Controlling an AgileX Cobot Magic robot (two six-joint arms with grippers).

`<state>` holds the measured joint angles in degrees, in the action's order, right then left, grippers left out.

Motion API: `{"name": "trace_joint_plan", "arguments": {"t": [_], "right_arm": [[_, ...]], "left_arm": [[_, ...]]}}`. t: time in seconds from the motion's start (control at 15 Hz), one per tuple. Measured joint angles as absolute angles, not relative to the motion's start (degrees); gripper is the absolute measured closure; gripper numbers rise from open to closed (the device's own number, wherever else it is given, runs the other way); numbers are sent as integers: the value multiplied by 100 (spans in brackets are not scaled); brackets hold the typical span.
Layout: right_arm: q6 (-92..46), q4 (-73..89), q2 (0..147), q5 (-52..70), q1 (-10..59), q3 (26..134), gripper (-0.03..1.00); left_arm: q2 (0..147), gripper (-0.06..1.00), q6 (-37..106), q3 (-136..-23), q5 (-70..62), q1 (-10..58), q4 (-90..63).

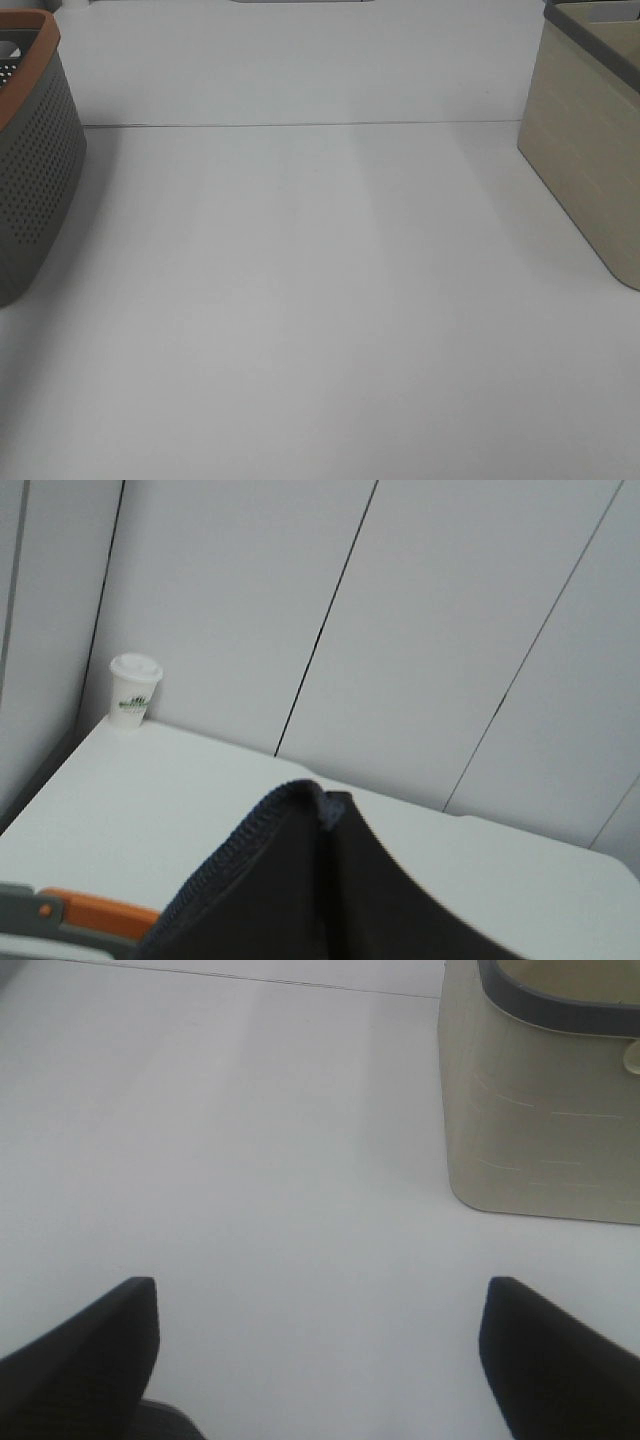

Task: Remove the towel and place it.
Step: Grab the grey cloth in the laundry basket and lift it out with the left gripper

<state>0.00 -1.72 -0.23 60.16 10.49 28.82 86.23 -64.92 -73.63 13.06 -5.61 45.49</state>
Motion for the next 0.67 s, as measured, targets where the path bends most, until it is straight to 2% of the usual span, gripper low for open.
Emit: {"name": "trace_joint_plan", "arguments": {"t": [0.33,0.67], "right_arm": [[0,-172,-23,6016,1049,2882,12],[0,-172,-23,6016,1049,2882,12]], "left_arm": [[8480,94,-6509,-8382,1919,-550,4566],[8480,94,-6509,-9471,2034,63,4629]]}}
